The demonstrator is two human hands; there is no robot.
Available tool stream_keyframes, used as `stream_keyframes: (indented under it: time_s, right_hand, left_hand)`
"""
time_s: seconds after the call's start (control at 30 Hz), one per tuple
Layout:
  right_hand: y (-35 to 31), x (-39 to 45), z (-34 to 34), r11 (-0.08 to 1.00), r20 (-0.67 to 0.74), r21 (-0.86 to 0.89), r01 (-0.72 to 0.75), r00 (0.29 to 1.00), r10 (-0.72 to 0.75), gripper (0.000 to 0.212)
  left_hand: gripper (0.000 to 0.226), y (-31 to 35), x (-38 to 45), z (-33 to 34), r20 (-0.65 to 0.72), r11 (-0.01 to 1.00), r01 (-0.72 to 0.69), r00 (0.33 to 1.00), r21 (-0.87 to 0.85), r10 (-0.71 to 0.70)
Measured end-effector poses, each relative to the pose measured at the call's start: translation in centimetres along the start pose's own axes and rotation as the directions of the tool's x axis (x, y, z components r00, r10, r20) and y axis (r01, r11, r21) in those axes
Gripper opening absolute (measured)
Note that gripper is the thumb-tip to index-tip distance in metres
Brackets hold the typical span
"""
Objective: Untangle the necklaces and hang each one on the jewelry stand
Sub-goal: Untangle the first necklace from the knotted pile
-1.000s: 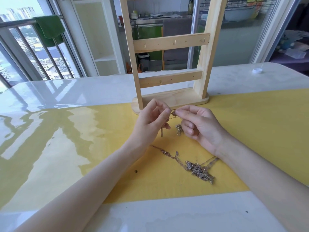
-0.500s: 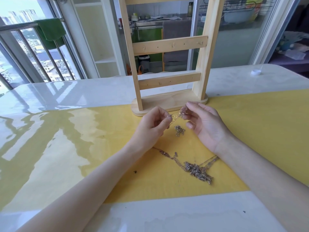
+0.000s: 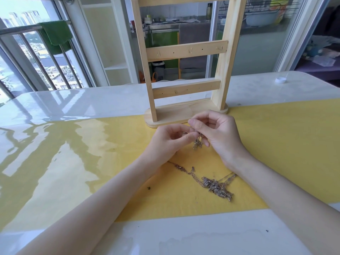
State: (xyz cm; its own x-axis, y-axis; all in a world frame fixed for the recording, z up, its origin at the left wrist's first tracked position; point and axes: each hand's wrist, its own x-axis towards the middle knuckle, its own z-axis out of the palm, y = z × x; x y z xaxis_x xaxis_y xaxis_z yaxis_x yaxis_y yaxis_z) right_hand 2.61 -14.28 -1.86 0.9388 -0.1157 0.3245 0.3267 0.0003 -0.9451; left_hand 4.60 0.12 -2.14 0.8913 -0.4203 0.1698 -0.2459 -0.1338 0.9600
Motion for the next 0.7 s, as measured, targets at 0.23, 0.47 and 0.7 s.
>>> stream_keyframes:
  time_s: [0.23,0.47,0.7]
  right_hand:
    - [0.0,0.0,0.1,0.998,0.002,0.028,-0.053,0.999,0.053,0.006]
    - [-0.1,0.3,-0.5,0.916,0.011,0.282,-0.286,0.955,0.295,0.003]
    - [0.0,0.4,-0.9,0.907,0.127,0.259,-0.333,0.942,0.310,0.011]
  left_hand:
    - [0.019,0.2,-0.2,0.1,-0.029,0.996,0.065,0.997,-0.068,-0.067]
    - [0.013,-0.2,0.1,-0.5,-0.043,0.981,0.116,0.991,-0.152,-0.124]
    - [0.015,0.0,0.2,-0.7,-0.126,0.949,0.111,0.980,-0.296,-0.154]
